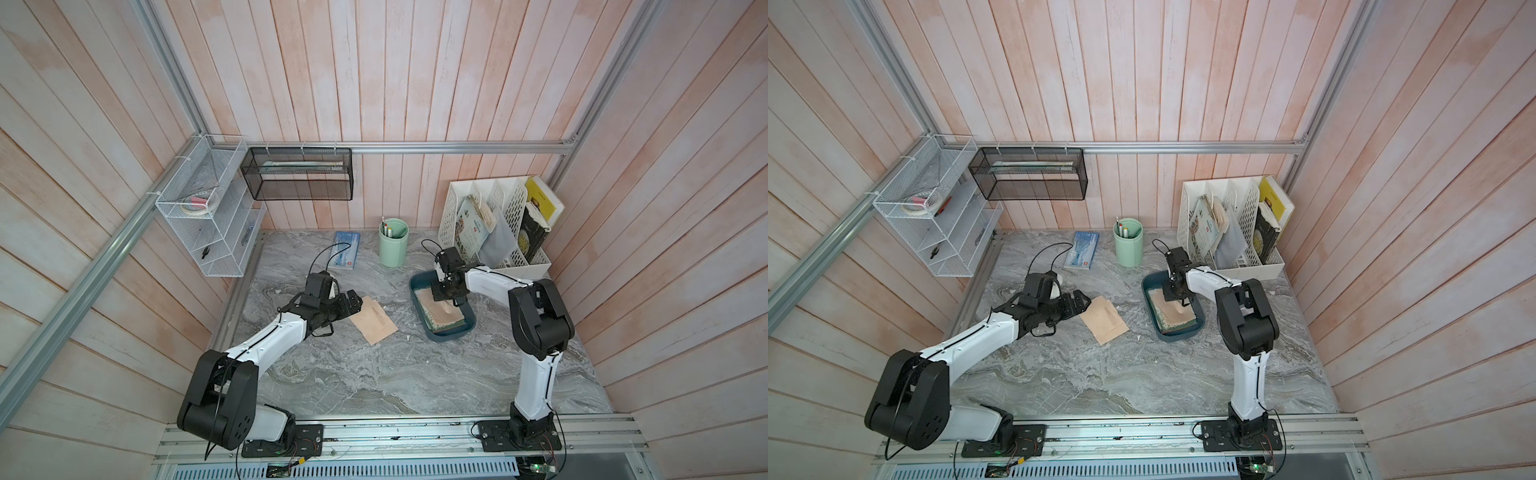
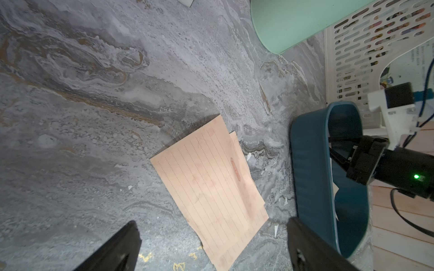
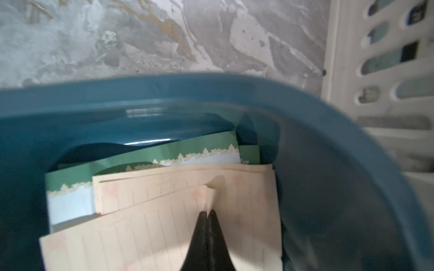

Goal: Take out the stationery paper from the storage box
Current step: Pick up the stationery paper from the storage box, then place the stationery paper at the center of the board.

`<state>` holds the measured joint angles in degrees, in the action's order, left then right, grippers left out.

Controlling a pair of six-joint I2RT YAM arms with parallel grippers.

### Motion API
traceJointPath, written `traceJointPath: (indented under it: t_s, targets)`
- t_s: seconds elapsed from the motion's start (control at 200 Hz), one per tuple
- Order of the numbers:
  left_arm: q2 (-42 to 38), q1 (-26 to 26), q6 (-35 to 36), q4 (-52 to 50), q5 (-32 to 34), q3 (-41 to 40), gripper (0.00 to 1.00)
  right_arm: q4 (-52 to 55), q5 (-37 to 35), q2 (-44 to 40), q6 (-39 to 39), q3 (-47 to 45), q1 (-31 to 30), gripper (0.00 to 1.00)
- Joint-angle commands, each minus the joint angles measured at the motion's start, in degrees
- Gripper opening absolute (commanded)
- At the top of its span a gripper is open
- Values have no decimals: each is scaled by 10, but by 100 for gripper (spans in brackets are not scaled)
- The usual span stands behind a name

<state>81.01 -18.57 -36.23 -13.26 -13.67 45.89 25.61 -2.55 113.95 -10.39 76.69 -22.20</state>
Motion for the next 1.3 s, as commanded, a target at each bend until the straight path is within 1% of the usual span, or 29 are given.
traceJointPath:
  t_s: [0.0,0.225,0.315,0.45,0.525,0.62,0.665,0.73,0.79,0.875,1.03,1.18,1.295]
  targets:
    - [2,-3,1,0,-4,-4,100,53,-28,-26,-1,-6,-2,0]
    - [-6,-3,5,18,-17,11,100,89,-62,-120,-1,33,-25,0]
    - [-13,-3,4,55,-49,12,100,97,-60,-161,-2,39,-26,0]
    - [-19,-3,-28,170,-147,-6,100,108,-58,-213,-10,41,-31,0]
    - [-11,-3,-74,259,-200,-24,100,107,-66,-236,-14,41,-42,0]
    - [10,-13,-137,373,-241,-43,100,87,-83,-261,-17,34,-68,0]
    - [23,-25,-147,392,-242,-37,99,78,-88,-268,-21,32,-82,0]
    - [39,-46,-144,385,-232,-17,99,73,-95,-268,-25,36,-102,0]
    - [56,-65,-137,373,-220,5,98,74,-106,-260,-29,44,-118,0]
    - [73,-83,-145,390,-218,16,98,82,-123,-241,-31,60,-141,0]
    - [100,-89,-175,431,-227,15,97,85,-131,-214,-34,77,-172,0]
    - [103,-94,-177,435,-222,14,95,83,-130,-200,-38,83,-187,0]
    - [105,-95,-176,434,-222,15,86,82,-127,-201,-39,87,-196,0]
